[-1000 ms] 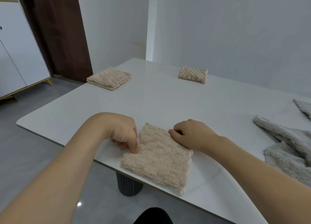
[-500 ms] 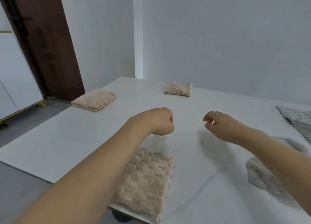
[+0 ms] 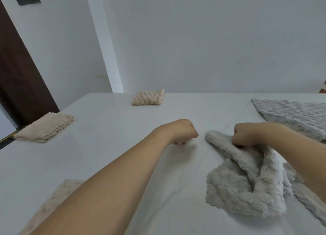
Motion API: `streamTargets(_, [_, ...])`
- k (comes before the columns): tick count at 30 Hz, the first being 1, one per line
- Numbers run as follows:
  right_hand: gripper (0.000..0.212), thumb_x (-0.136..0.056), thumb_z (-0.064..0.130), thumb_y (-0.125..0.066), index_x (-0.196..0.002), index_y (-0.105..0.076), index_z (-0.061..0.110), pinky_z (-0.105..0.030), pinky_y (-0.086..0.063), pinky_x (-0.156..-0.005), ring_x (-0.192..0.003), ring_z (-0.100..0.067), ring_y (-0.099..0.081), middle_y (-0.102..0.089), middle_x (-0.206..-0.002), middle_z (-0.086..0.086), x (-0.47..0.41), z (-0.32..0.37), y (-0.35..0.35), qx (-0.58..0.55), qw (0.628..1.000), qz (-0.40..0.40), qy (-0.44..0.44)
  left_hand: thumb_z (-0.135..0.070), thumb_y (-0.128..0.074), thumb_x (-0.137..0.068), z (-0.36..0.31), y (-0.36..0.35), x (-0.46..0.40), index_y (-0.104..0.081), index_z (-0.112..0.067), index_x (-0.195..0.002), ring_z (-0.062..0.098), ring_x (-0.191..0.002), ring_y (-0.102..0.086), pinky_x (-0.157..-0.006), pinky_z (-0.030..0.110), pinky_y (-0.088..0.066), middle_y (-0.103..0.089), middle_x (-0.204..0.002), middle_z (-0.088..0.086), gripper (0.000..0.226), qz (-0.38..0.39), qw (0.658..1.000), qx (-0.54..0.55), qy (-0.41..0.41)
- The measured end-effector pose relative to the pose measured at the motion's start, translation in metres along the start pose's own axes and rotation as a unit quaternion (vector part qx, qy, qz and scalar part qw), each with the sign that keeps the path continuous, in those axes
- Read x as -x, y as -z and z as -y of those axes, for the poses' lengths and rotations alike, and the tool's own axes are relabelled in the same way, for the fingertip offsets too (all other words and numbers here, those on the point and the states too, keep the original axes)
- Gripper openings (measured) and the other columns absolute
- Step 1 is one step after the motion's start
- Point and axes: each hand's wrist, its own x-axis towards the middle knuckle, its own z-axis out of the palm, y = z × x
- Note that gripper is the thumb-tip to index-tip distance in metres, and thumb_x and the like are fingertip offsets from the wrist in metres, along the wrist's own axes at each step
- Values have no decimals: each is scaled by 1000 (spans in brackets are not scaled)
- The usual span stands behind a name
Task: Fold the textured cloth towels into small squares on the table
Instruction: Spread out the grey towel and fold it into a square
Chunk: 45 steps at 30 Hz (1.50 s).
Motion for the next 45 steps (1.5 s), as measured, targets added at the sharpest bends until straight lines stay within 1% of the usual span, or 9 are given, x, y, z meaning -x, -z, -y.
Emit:
streamTargets(5, [16,-88,20,-60,-101,-61,11,-26,-40,-66,-78,-13,-52,-62,-92,1,-10,-12,-12,-153,982,-36,101,-29,-60,-89,-25,-24,-33,-54,-20,-101,21,-82,-49,-72,30,-35,-52,-98,3,16,-13,997,68,-15])
streamTargets(12, [21,-87,34,-69,-94,-59,18,-24,-38,-59,-62,-9,-51,-60,-76,4,-19,-6,-1,-267,942,-70,191,-14,-58,-84,-28,-9,-29,-51,-16,-66,17,-65,-44,-55,25,-35,-47,-72,0,20,-62,990,129,17])
streamTargets(17, [43,-76,42,-79,-67,-55,8,-23,-38,-57,-56,-14,-47,-51,-59,1,-12,22,24,-388,895,-9,222,-7,-47,-76,-4,44,4,-46,-15,-69,21,-55,-43,-51,25,-42,-44,-68,4,10,-175,944,275,48])
streamTargets(19, [44,-77,39,-79,-78,-59,-1,-28,-45,-66,-67,-18,-56,-59,-69,-9,-11,37,34,-413,875,2,253,-10,-48,-74,9,70,21,-47,-16,-73,20,-53,-36,-53,27,-34,-40,-63,2,7,-251,921,293,54])
streamTargets(25, [21,-87,24,-71,-81,-67,4,-25,-50,-63,-66,-15,-60,-63,-70,0,-4,84,60,-373,883,21,285,-25,-59,-71,57,139,71,-59,-16,-76,23,-72,-45,-65,36,-36,-49,-74,8,10,-379,873,307,8])
streamTargets(30, [13,-91,12,-62,-95,-66,1,-43,-54,-83,-85,-26,-62,-67,-95,-16,-20,126,69,-521,811,-91,249,-23,-63,-91,87,187,89,-49,-20,-68,12,-50,-42,-45,25,-29,-45,-59,-4,28,-333,916,223,-7])
streamTargets(34, [24,-89,24,-69,-91,-64,0,-35,-53,-69,-73,-25,-61,-63,-83,-13,-45,148,72,-637,727,-154,204,-20,-65,-91,116,213,76,-51,-15,-82,18,-59,-44,-51,27,-32,-48,-71,5,18,-329,934,138,26])
streamTargets(39, [18,-96,20,-56,-90,-65,5,-28,-37,-60,-69,-21,-45,-51,-76,-7,-71,162,94,-598,737,-257,184,-14,-61,-93,125,219,42,-49,-13,-82,16,-61,-44,-52,24,-35,-49,-73,5,17,-422,889,176,-22])
streamTargets(45, [28,-99,12,-44,-81,-62,25,-30,-38,-63,-70,-17,-45,-52,-73,0,-58,159,157,-652,660,-310,205,-12,-59,-96,93,228,44,-53,-4,-94,1,-45,-35,-42,12,-32,-40,-70,0,11,-501,821,206,-180])
